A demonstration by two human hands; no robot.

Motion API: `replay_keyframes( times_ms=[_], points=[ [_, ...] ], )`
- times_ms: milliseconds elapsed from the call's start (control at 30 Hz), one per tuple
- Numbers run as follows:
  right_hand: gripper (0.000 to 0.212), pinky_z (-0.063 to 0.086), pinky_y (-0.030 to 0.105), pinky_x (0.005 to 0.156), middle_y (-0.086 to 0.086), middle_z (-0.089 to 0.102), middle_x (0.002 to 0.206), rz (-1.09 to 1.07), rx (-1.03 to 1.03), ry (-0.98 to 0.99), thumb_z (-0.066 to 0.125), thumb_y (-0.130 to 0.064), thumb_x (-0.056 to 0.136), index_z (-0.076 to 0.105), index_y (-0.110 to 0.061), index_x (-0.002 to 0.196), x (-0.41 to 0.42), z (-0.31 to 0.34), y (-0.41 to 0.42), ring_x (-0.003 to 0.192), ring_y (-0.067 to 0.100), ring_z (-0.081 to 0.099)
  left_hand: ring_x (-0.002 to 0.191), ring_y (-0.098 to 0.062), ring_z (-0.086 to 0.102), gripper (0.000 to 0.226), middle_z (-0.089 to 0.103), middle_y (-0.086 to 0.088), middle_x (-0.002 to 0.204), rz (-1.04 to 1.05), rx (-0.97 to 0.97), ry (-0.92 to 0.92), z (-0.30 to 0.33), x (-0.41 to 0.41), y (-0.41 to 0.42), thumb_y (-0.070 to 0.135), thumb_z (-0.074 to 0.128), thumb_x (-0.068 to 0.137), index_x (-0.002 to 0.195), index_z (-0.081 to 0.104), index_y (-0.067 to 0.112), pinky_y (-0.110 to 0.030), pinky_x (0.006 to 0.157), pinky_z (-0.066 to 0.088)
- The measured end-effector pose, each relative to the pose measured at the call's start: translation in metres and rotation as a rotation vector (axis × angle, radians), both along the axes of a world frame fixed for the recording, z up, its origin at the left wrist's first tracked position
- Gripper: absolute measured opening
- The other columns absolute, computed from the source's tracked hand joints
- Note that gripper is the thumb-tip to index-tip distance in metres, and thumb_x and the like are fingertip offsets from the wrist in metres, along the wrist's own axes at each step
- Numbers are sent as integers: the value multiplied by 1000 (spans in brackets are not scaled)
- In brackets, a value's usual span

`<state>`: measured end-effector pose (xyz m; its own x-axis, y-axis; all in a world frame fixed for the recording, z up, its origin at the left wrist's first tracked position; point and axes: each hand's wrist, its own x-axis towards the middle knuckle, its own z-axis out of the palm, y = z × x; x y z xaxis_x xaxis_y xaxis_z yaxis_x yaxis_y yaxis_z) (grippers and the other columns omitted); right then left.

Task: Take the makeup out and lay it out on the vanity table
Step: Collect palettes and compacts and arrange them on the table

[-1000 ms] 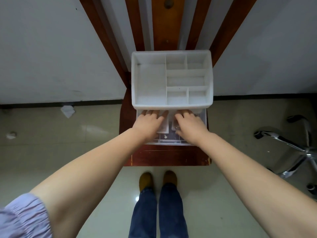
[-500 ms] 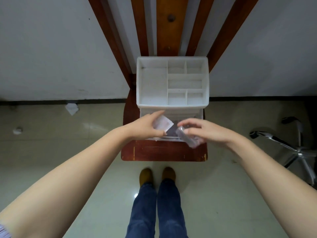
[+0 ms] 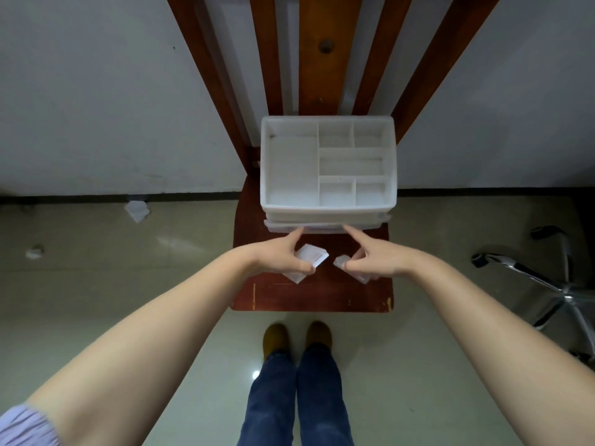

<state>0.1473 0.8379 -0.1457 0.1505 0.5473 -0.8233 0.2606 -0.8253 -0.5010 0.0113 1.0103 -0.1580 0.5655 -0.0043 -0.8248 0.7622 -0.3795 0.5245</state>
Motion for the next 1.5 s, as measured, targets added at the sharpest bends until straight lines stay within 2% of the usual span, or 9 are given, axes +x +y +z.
replay_keyframes(
  times_ms=[200,300,467,633,800,1033,1167,1333,1500],
  points=[
    [85,48,32,90,6,62,113,161,1,-229,60,-39,81,12,-26,149,15,-9,26,101,20,59,131,-24,39,92,34,-8,148,-60,164,-71,-6,18,13,32,66,81,151,7,20,-31,106,35],
    [69,46,32,93,4,55,124,142,118,-333,62,-38,80,32,-20,140,-3,5,27,112,20,53,136,-28,32,93,29,-13,149,-33,209,-122,3,1,12,37,67,79,150,8,28,-36,110,32],
    [34,39,24,82,0,55,113,72,567,-536,63,-30,84,52,-16,113,-41,43,54,106,17,51,125,-29,37,80,39,-13,131,342,551,-351,56,-50,26,34,67,79,145,23,25,-37,101,37],
    [35,43,32,84,2,56,115,282,823,-651,64,-32,83,55,-14,111,-71,84,116,109,21,50,122,-30,38,76,39,-12,128,519,794,-365,110,-123,46,33,66,79,143,27,21,-39,99,40],
    [35,48,37,80,6,57,118,607,1039,-692,66,-28,81,56,-11,110,-130,119,146,108,30,51,118,-26,40,74,39,-8,127,738,975,-257,149,-217,4,35,65,80,142,27,22,-39,96,43],
    [25,54,44,62,16,60,101,1146,1337,-466,60,-19,76,53,-9,99,-281,153,124,87,42,57,121,-29,42,74,40,-8,131,1107,1100,32,179,-373,-133,33,64,81,143,28,21,-33,98,39],
    [29,54,34,52,10,61,89,1452,1459,-301,48,-36,72,43,-18,95,-388,159,78,71,36,59,126,-30,38,77,39,-10,133,1379,1099,179,185,-450,-246,31,65,79,145,27,20,-34,102,38],
    [42,54,32,61,11,64,98,1728,1546,-48,70,-29,69,45,-17,100,-516,163,-27,80,35,62,127,-28,37,77,36,-9,135,1660,1118,385,188,-518,-407,34,66,80,145,26,22,-33,100,40],
    [40,56,35,65,9,64,100,1891,1630,183,46,-44,73,45,-17,103,-624,160,-170,87,33,64,124,-26,39,73,37,-6,132,1861,1110,555,189,-567,-592,32,65,79,142,29,23,-31,98,39]
  ],
)
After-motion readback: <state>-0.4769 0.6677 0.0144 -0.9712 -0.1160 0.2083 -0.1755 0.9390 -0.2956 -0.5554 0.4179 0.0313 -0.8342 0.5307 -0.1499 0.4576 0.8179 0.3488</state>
